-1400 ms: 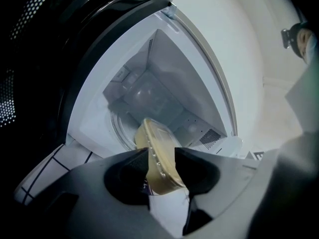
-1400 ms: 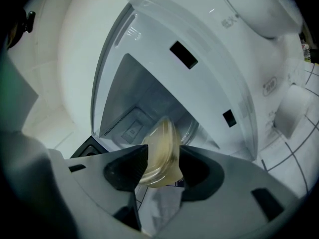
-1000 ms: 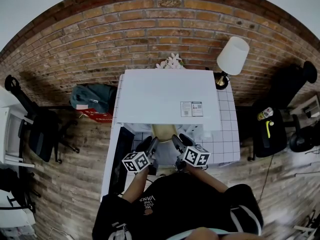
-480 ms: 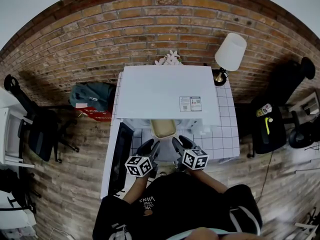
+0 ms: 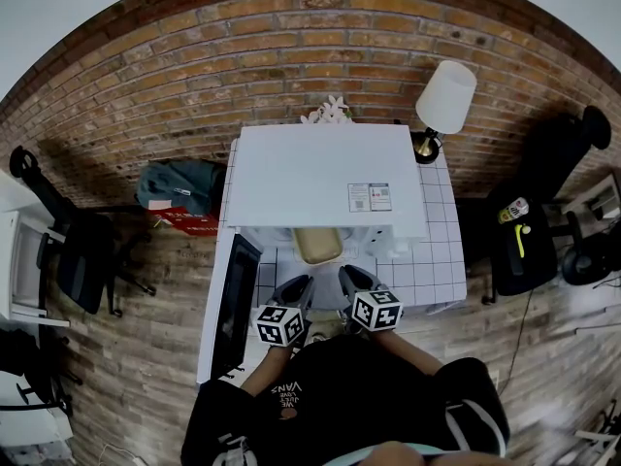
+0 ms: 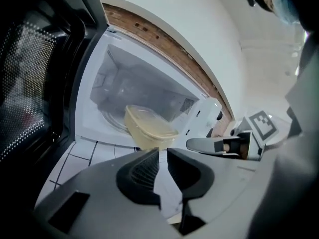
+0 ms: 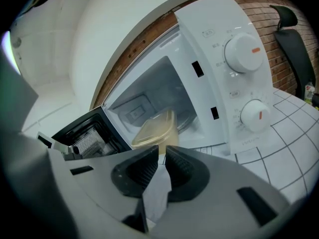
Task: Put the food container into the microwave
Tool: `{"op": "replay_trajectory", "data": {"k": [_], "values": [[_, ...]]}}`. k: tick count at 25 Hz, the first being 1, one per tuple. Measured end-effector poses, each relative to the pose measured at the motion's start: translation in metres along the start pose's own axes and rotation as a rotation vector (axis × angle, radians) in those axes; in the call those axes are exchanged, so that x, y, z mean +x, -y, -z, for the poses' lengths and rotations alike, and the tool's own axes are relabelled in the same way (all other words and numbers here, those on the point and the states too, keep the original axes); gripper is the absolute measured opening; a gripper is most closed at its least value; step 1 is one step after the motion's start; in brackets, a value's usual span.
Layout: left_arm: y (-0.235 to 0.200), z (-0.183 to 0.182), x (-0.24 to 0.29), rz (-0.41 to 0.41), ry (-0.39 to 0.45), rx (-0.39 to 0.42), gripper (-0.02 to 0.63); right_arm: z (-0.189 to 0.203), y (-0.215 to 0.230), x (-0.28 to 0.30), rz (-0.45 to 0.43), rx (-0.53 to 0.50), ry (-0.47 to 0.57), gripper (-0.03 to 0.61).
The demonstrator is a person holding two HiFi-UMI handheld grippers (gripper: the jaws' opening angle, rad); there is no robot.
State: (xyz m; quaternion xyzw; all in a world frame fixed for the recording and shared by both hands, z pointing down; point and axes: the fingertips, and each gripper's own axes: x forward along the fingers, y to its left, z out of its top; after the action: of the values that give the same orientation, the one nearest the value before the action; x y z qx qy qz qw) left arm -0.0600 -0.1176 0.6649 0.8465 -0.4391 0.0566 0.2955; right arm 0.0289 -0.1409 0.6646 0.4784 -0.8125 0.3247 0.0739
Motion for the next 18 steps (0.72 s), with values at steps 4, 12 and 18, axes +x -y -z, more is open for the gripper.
{"op": "replay_trajectory", "data": {"k": [4, 12, 18], "values": [[0.002, 0.002, 0.004, -0.010, -0.025, 0.038, 0.033, 0.001, 0.000, 0.002, 0.006, -0.013, -0.013, 0.029], [0.001, 0.000, 0.010, -0.020, -0.041, 0.046, 0.012, 0.000, -0.003, 0.008, -0.008, -0.037, -0.037, 0.021], [-0.004, -0.005, 0.015, -0.027, -0.042, 0.043, 0.012, -0.003, -0.005, 0.013, -0.026, -0.048, -0.048, 0.020]]}}
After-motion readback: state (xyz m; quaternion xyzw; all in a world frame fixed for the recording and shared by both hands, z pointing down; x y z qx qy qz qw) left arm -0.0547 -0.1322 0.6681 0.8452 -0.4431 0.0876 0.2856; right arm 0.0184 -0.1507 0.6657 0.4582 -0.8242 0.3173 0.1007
